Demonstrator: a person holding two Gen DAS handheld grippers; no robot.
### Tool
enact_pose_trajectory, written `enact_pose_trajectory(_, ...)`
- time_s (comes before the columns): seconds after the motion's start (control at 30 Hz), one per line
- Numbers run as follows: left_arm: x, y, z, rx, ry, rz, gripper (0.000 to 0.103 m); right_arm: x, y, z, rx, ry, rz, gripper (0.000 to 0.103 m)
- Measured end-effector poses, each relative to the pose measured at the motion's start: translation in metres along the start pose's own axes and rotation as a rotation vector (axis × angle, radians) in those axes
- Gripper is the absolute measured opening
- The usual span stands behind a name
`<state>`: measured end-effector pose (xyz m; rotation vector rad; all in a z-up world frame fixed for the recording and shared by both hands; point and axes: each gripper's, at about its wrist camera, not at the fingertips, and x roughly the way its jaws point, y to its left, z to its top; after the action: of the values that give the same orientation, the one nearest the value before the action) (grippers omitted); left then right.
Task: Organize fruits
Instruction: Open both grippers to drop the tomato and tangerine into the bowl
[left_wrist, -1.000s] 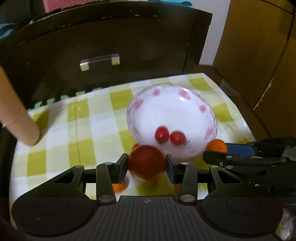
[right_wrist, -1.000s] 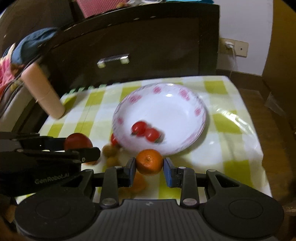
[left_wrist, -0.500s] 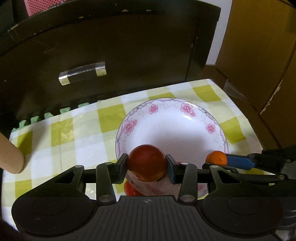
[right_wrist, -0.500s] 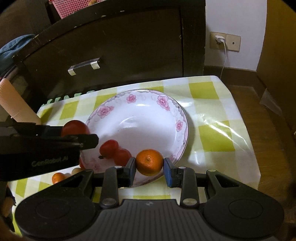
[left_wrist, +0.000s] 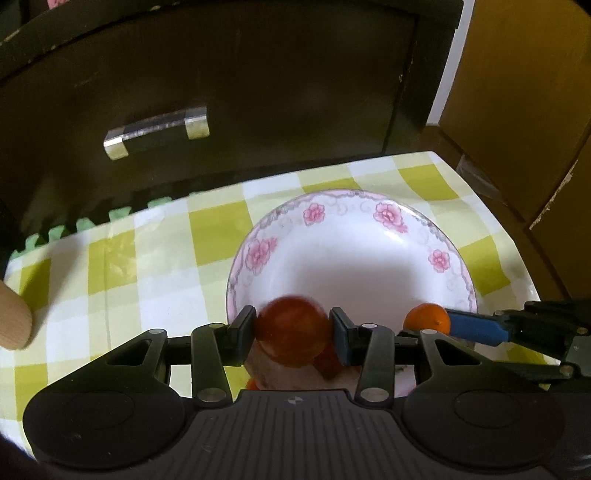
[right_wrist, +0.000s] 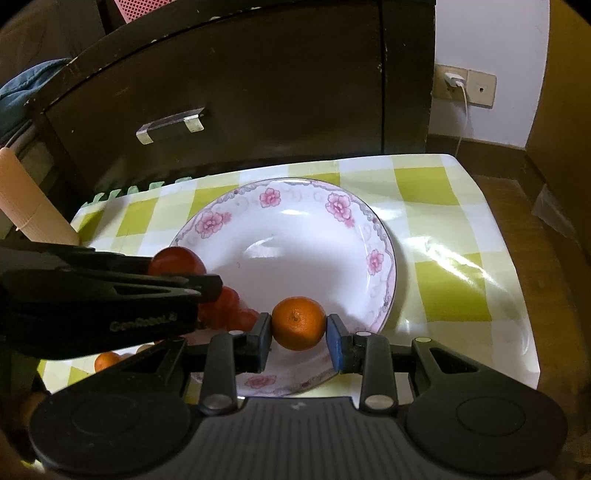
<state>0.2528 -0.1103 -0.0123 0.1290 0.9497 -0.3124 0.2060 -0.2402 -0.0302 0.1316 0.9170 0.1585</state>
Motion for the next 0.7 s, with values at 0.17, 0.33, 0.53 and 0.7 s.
enact_pose_trajectory(0.17, 0.003, -0.003, 0.007, 0.006, -0.01, -0.003, 0.05, 0.005, 0.0, 0.001, 0.003, 0.003, -0.004, 0.031)
enact_pose_trajectory(0.33, 0.003, -0.006, 0.008, 0.016, -0.017, -0.007, 0.051, 0.006, -0.003, 0.004, 0.015, -0.001, -0.001, 0.031)
enact_pose_trajectory(0.53, -0.002, -0.001, 0.006, -0.001, -0.019, -0.006, 0.054, 0.002, -0.004, 0.006, 0.029, -0.021, 0.008, 0.031)
enact_pose_trajectory(0.7, -0.014, 0.008, 0.007, -0.024, -0.039, 0.0, 0.057, -0.007, -0.004, 0.01, 0.034, -0.053, 0.008, 0.033)
